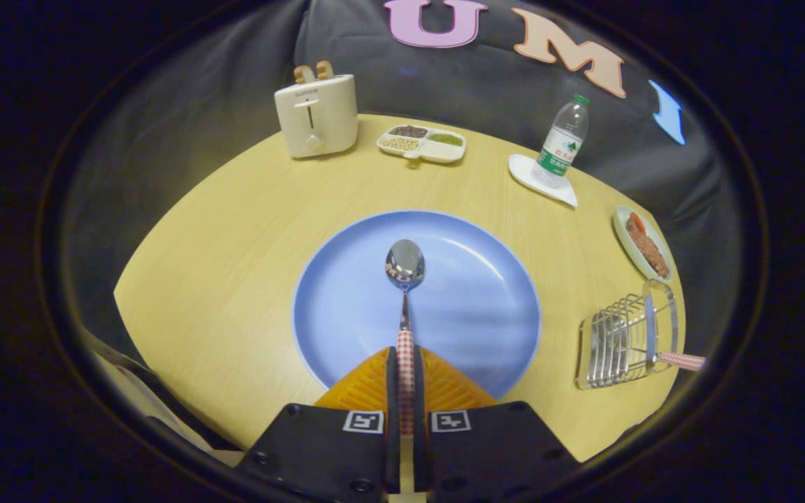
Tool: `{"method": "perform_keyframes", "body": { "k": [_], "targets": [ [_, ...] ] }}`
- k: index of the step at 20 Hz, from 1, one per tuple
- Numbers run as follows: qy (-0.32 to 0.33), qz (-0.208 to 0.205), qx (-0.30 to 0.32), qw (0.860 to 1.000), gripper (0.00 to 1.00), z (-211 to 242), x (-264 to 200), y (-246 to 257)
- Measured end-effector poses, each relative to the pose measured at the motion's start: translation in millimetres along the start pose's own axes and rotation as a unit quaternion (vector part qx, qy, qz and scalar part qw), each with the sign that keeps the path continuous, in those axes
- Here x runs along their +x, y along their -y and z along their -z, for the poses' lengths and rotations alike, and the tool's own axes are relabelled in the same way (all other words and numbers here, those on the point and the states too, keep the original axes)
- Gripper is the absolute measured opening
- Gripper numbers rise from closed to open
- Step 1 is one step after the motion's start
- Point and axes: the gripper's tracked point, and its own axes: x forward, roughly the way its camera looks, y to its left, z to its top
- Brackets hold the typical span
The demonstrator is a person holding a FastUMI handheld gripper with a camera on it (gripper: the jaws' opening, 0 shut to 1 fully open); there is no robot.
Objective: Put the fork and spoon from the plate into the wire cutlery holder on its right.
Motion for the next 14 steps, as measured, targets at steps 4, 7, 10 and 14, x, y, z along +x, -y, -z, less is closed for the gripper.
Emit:
{"method": "perform_keyframes", "body": {
  "k": [4,7,10,14],
  "targets": [
    [-0.006,-0.004,-0.009,1.0,0.11,-14.6,-18.2,22.6],
    [-0.003,-0.005,-0.022,1.0,0.11,-27.9,-36.0,43.0],
    [-0.012,-0.013,-0.032,0.999,0.11,-34.7,-51.4,59.6],
    [-0.019,-0.016,-0.056,0.998,0.11,-39.1,-73.2,89.1]
  ]
}}
